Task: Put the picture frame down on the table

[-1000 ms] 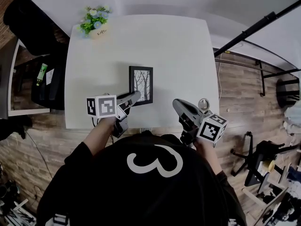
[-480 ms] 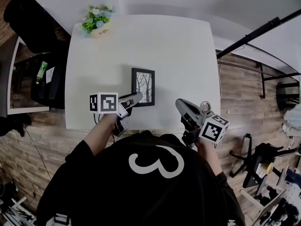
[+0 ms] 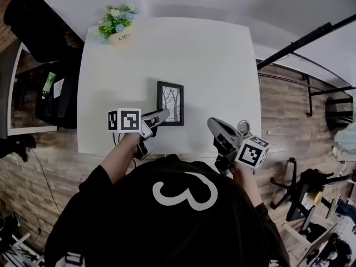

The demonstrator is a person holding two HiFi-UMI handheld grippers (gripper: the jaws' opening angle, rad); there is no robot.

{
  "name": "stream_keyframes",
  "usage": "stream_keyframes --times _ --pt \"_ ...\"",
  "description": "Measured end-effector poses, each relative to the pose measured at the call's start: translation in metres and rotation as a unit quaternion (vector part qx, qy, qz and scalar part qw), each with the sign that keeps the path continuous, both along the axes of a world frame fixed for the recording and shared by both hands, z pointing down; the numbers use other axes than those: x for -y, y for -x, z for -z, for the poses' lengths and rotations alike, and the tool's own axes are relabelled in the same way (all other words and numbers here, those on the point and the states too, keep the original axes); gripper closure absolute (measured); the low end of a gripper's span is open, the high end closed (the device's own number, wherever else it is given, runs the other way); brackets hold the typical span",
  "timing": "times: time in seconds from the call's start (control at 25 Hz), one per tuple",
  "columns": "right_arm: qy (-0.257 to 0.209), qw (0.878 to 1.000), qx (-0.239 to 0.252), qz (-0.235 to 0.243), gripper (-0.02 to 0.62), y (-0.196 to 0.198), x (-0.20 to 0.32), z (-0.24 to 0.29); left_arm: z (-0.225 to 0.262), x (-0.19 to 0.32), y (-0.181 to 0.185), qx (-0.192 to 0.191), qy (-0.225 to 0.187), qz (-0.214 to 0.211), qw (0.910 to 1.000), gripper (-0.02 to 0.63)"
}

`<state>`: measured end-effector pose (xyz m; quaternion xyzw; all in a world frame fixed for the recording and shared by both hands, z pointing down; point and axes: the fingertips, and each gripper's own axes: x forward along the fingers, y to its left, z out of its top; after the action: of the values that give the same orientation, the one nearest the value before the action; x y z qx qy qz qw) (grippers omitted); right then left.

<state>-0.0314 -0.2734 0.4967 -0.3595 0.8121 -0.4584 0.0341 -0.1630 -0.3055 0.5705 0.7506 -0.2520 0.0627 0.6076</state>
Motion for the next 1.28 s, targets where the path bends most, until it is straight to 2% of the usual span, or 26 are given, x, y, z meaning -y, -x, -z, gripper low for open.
stream_keyframes --times 0.4,0.56,0.88,1.0,1.28 --pt "0.009 1.0 0.001 0.004 0.572 0.003 0.002 -0.003 -0.009 0.0 0.006 0.063 -0.04 -0.01 0.9972 0.541" --pt "0.011 1.0 0.008 0.001 0.572 0.006 0.003 -0.007 -0.009 0.0 0.004 0.062 -0.044 -0.022 0.9969 0.486" --pt "0.012 1.0 0.026 0.001 0.572 0.007 0.003 -0.007 -0.015 -0.002 0.003 0.117 -0.07 -0.044 0.9897 0.401" --pt "0.012 1.0 0.027 0.007 0.572 0.008 0.004 -0.006 -0.016 -0.004 0.001 0.123 -0.071 -0.051 0.9885 0.357" --pt "0.016 0.999 0.033 0.021 0.572 0.016 0.007 -0.009 -0.021 0.001 0.016 0.163 -0.084 -0.036 0.9823 0.325"
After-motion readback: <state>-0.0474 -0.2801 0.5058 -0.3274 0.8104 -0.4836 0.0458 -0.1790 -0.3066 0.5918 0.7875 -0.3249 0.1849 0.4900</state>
